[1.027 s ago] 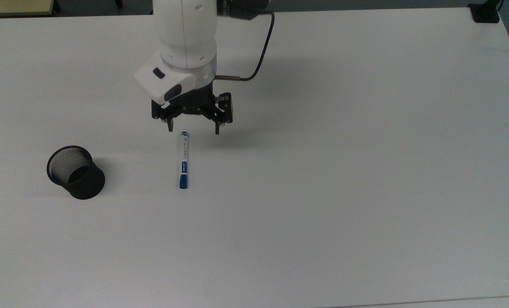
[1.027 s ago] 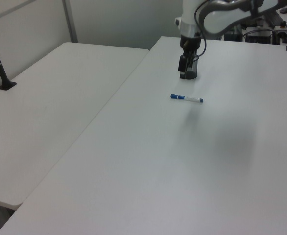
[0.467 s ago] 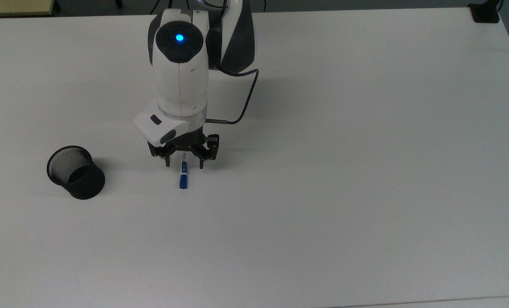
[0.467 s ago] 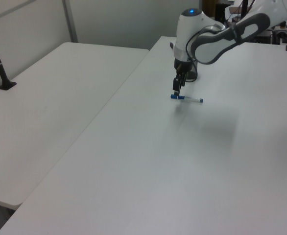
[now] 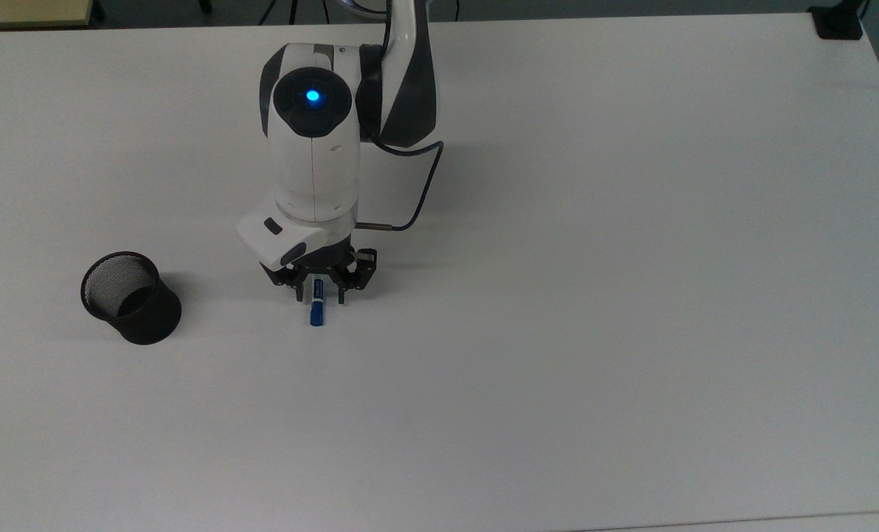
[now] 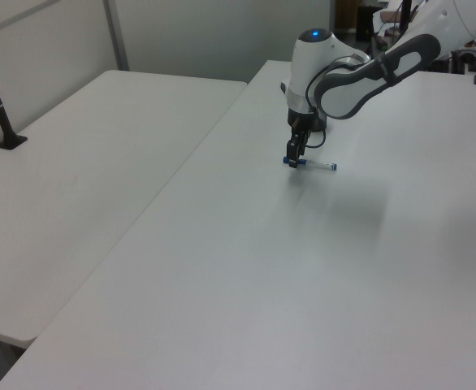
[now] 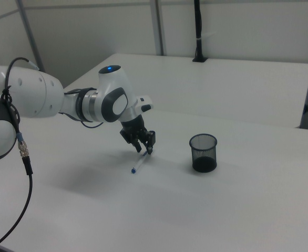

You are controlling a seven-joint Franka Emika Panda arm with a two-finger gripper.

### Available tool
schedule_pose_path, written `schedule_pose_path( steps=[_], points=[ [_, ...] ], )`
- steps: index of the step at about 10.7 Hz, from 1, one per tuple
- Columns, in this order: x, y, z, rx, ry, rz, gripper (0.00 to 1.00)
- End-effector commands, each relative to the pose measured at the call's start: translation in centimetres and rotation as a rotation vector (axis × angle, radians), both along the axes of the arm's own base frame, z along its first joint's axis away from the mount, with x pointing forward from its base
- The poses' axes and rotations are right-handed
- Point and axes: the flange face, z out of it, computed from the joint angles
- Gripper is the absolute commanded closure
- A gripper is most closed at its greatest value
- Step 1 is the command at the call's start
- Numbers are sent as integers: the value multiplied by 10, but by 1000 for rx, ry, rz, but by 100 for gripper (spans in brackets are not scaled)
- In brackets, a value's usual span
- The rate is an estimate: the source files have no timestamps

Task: Insert the marker
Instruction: 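Close the gripper on the marker near its blue cap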

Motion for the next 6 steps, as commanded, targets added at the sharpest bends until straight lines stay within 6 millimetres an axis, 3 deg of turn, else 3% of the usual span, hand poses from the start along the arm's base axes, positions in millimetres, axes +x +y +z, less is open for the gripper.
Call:
schedule_pose_path(
  steps=[1,6],
  points=[
    [2,-8,2,-16,-19,15,59],
    [2,-8,0,-26,-16,23,56]
  ],
)
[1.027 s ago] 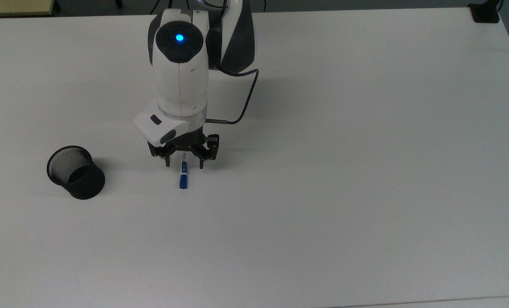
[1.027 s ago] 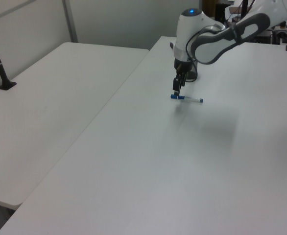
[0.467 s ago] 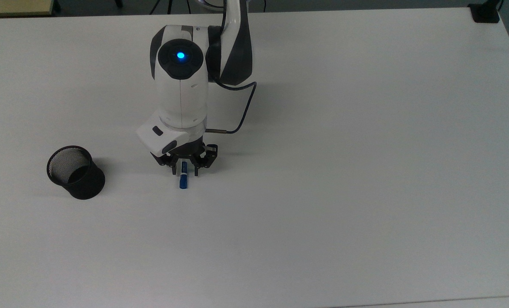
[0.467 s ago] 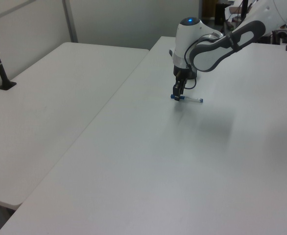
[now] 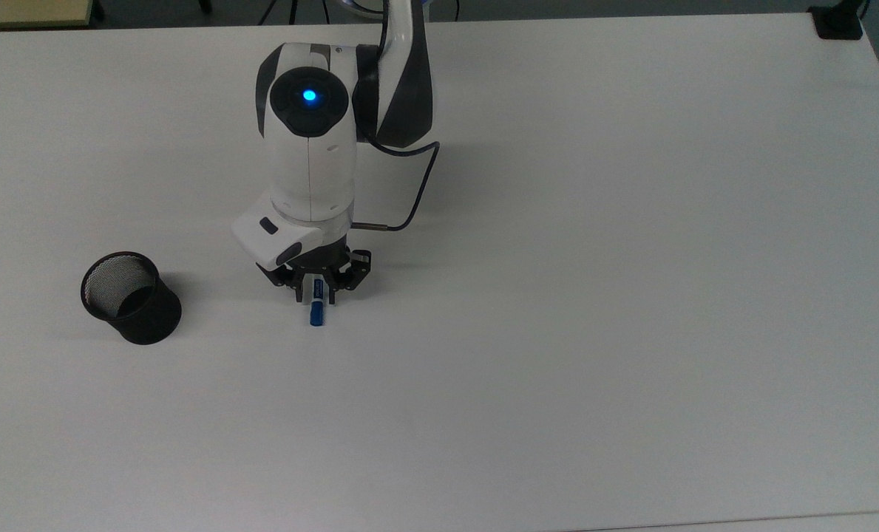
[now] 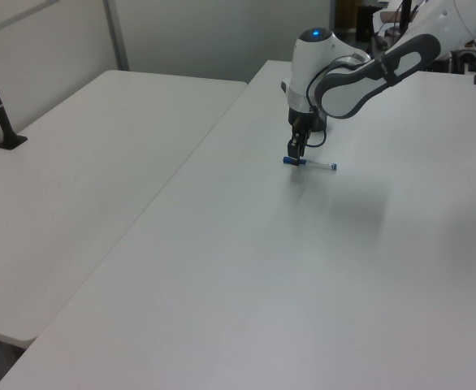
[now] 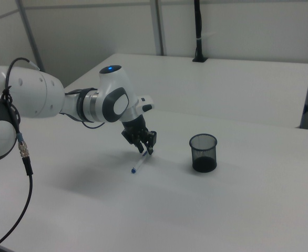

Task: Insert the marker
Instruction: 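Close the gripper on the marker near its blue cap, then lift the marker and tilt it upright, then carry the upright marker over the black mesh pen cup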

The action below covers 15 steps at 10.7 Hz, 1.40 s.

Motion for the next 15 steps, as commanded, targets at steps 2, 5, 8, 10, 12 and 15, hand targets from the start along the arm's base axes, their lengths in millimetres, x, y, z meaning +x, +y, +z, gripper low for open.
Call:
schedule_pose_path(
  steps=[2,5,8,10,12,15],
  points=[
    [2,-1,-7,-15,-7,25,56],
    [2,-2,-11,-13,-3,21,78],
    [2,-7,-9,-14,-5,15,100],
    [7,-10,4,-10,-29,6,100],
    [16,-27,42,-10,-98,-22,100],
    [20,-66,99,-17,-197,-98,100]
  ],
)
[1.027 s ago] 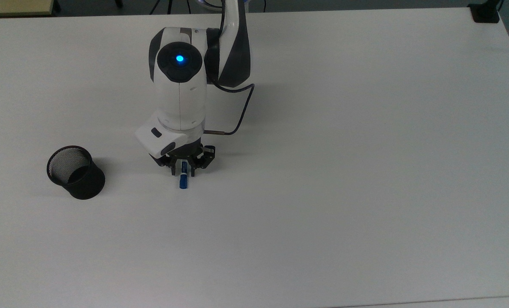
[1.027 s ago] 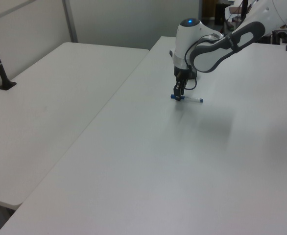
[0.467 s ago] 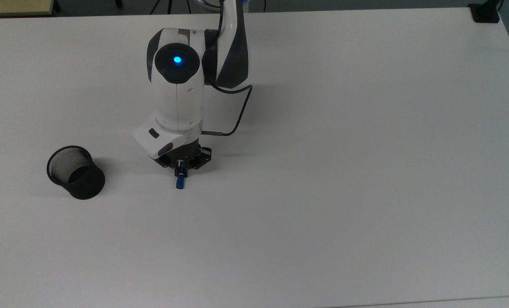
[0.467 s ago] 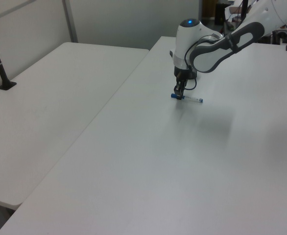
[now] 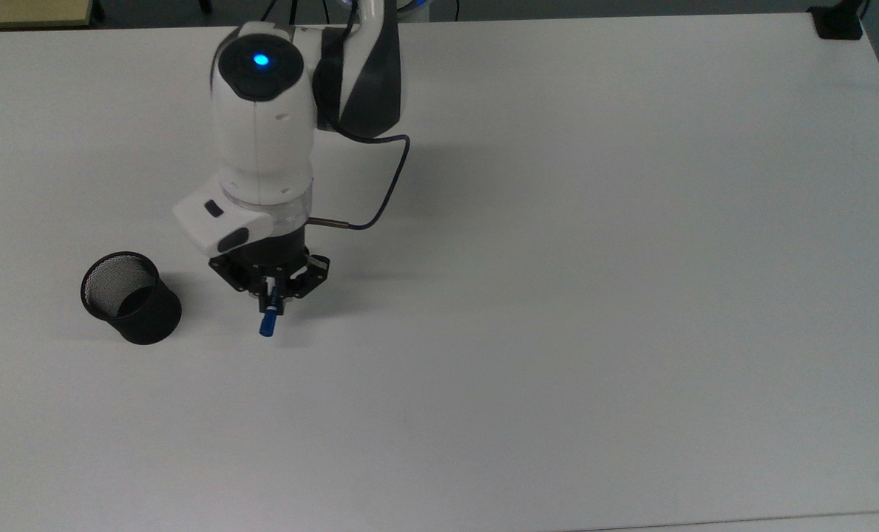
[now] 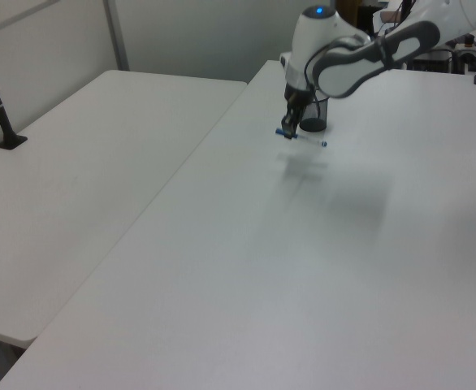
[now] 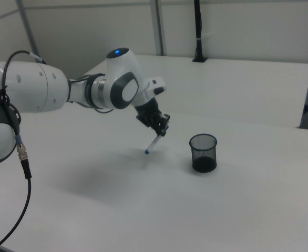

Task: Insert the marker
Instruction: 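Carry the upright marker over the black mesh pen cup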

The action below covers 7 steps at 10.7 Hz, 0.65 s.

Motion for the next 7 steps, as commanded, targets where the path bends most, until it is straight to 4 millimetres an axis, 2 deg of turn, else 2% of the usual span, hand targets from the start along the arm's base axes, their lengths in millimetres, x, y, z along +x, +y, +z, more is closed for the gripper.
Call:
schedule_pose_path(
  steps=[1,2,3,7],
  points=[
    [2,-44,65,-7,-124,-87,100],
    [4,-62,81,-7,-183,-127,100],
    [8,-74,96,2,-323,-171,99],
    [0,-128,112,-28,-536,-225,98]
  ],
)
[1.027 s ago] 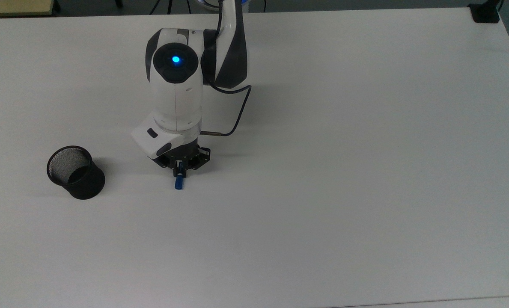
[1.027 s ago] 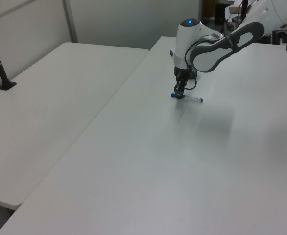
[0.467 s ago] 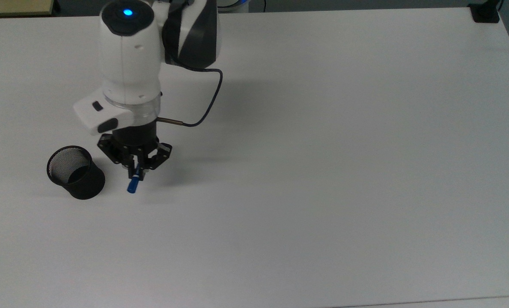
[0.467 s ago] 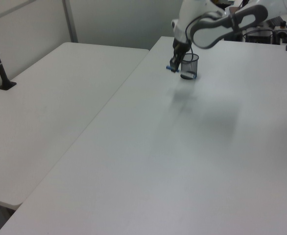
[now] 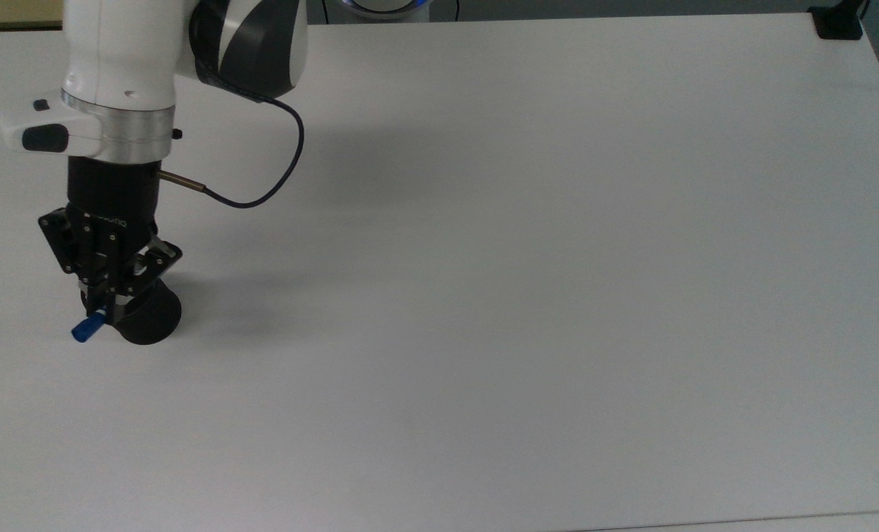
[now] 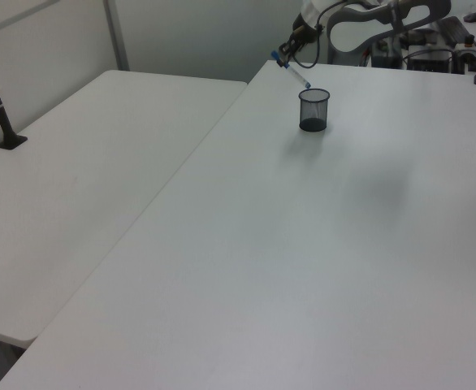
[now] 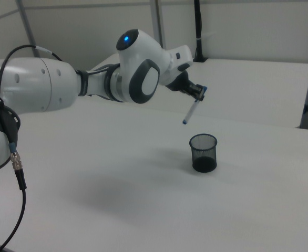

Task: Insert the marker
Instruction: 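Carry the upright marker over the black mesh pen cup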

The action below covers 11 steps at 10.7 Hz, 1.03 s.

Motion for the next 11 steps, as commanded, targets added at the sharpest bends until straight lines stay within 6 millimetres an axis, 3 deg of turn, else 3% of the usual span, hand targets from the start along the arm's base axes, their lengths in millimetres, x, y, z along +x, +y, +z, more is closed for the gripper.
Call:
schedule_pose_path(
  steps=[1,5,9,10,11],
  points=[
    [-13,-32,-2,-19,-111,-40,98],
    [-30,-52,-34,-62,-141,-20,97],
    [-38,-50,-71,-75,-67,2,95],
    [-41,-52,-77,-73,-54,1,89],
    [-41,-52,-76,-71,-55,-2,63]
  ],
)
